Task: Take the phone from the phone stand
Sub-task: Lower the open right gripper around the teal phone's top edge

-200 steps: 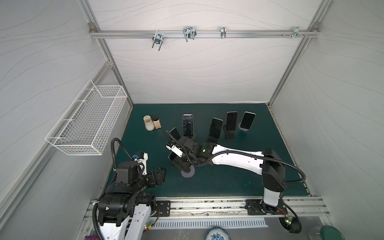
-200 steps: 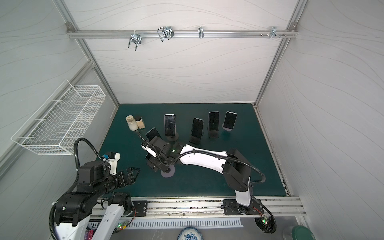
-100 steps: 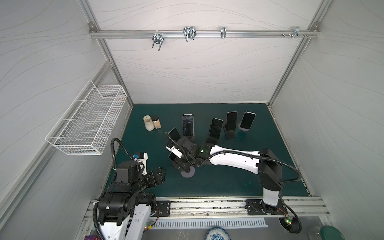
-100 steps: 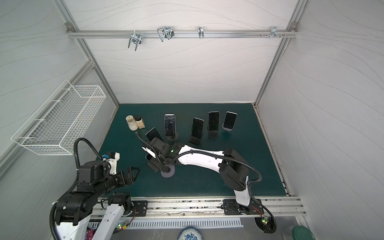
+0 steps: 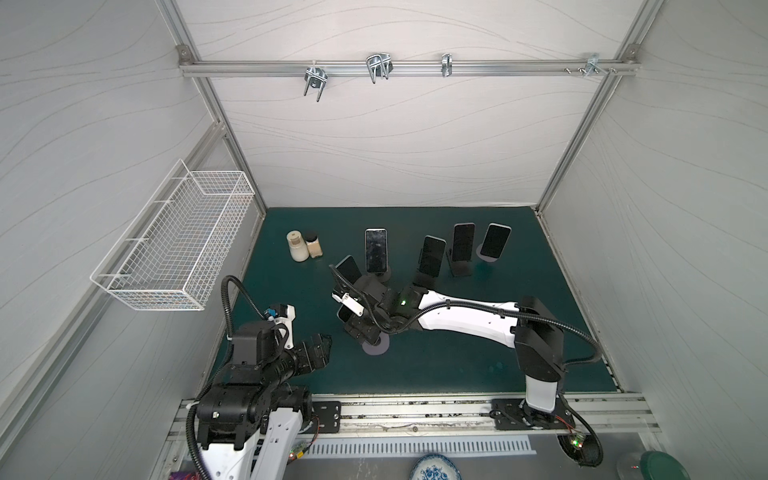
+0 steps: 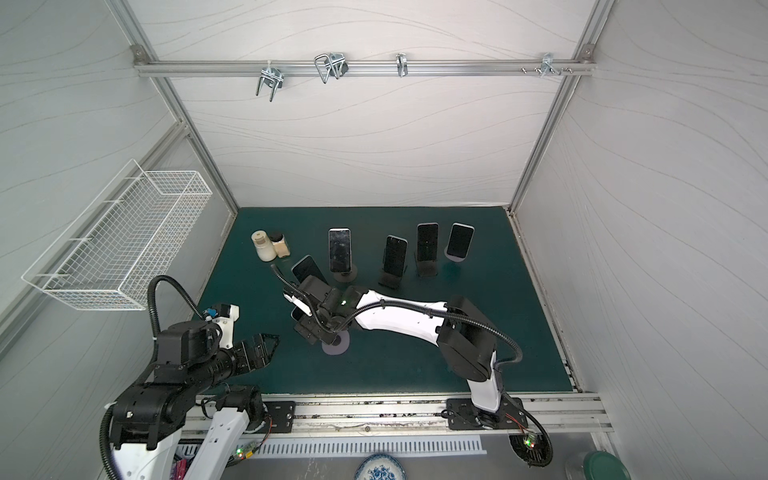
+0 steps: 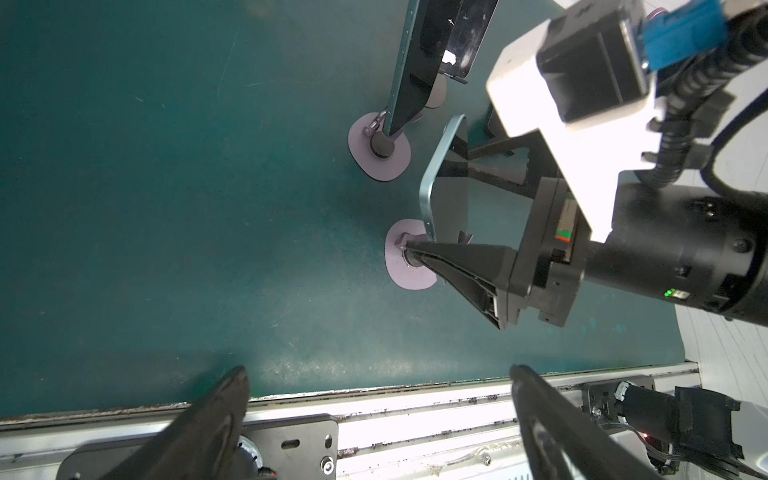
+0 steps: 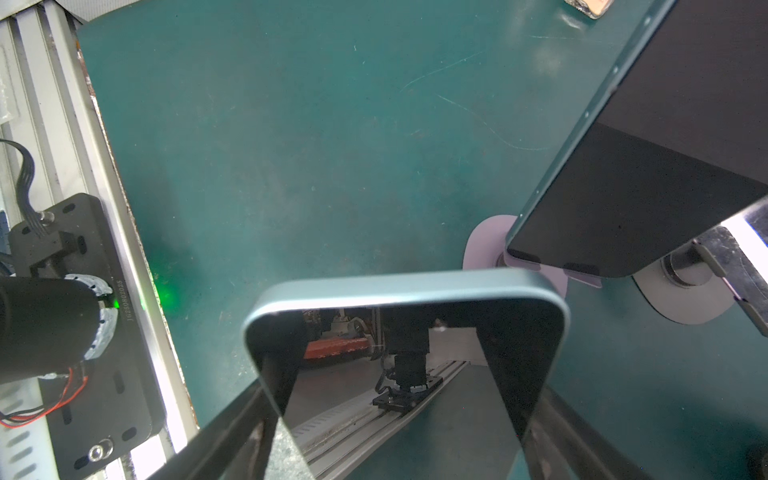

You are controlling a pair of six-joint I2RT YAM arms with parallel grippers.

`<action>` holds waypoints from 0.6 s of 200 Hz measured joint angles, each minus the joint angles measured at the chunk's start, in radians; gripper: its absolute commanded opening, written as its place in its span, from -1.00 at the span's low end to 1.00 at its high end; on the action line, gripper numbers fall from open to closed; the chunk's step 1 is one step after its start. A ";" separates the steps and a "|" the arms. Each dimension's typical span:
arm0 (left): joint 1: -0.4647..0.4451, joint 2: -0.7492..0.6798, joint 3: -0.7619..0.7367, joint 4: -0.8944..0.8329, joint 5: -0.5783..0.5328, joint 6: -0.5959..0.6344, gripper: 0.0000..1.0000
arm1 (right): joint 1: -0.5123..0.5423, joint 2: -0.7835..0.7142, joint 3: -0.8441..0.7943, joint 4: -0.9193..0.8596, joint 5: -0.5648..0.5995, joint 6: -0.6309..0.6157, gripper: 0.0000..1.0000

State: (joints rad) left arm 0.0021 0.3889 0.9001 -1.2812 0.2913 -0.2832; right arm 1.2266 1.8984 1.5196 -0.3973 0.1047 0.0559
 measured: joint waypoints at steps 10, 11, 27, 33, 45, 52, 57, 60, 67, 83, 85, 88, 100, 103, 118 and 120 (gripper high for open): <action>0.000 0.000 0.000 0.000 0.000 0.000 0.98 | 0.000 0.000 0.000 0.000 0.000 0.000 0.73; 0.000 0.000 0.000 0.000 0.000 0.000 0.97 | 0.000 0.000 0.000 0.000 0.000 0.000 0.73; 0.001 0.000 -0.002 0.000 0.000 0.000 0.98 | 0.000 0.000 0.000 0.000 0.000 0.000 0.70; 0.002 0.000 -0.002 0.000 0.000 0.000 0.98 | 0.000 0.000 0.000 0.000 0.000 -0.001 0.69; 0.003 0.000 -0.002 0.000 0.000 0.000 0.98 | 0.000 0.000 0.000 0.000 0.000 -0.001 0.68; 0.003 0.000 -0.002 0.000 0.000 0.000 0.98 | 0.000 0.000 0.000 0.000 0.000 -0.001 0.68; 0.003 0.000 -0.002 0.000 0.000 0.000 0.98 | 0.000 0.000 0.000 0.000 0.000 -0.001 0.68; 0.003 0.000 -0.002 0.000 0.000 0.000 0.98 | 0.000 0.000 0.000 0.000 0.000 -0.001 0.68; 0.004 0.000 -0.002 0.000 -0.001 0.000 0.98 | 0.000 0.000 0.000 0.000 0.000 -0.001 0.67; 0.004 0.000 -0.002 0.000 -0.001 0.000 0.98 | 0.000 0.000 0.000 0.000 0.000 -0.001 0.65; 0.004 0.000 -0.002 0.000 -0.002 0.000 0.98 | 0.000 0.000 0.000 0.000 0.000 -0.001 0.65; 0.004 0.000 -0.002 0.000 -0.002 0.000 0.98 | 0.000 0.000 0.000 0.000 0.000 -0.001 0.64; 0.005 0.000 -0.002 0.000 -0.002 0.000 0.98 | 0.000 0.000 0.000 0.000 0.000 -0.001 0.64; 0.005 0.000 -0.002 0.000 -0.002 0.000 0.98 | 0.000 0.000 0.000 0.000 0.000 -0.001 0.64; 0.005 0.000 -0.002 0.000 -0.003 0.000 0.98 | 0.000 0.000 0.000 0.000 -0.001 -0.001 0.63; 0.005 0.000 -0.002 0.000 -0.003 -0.001 0.98 | 0.000 0.000 0.000 0.000 -0.001 0.000 0.63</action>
State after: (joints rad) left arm 0.0067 0.3889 0.8982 -1.2812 0.2882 -0.2840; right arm 1.2266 1.8984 1.5196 -0.3973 0.1040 0.0555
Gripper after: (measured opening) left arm 0.989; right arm 0.820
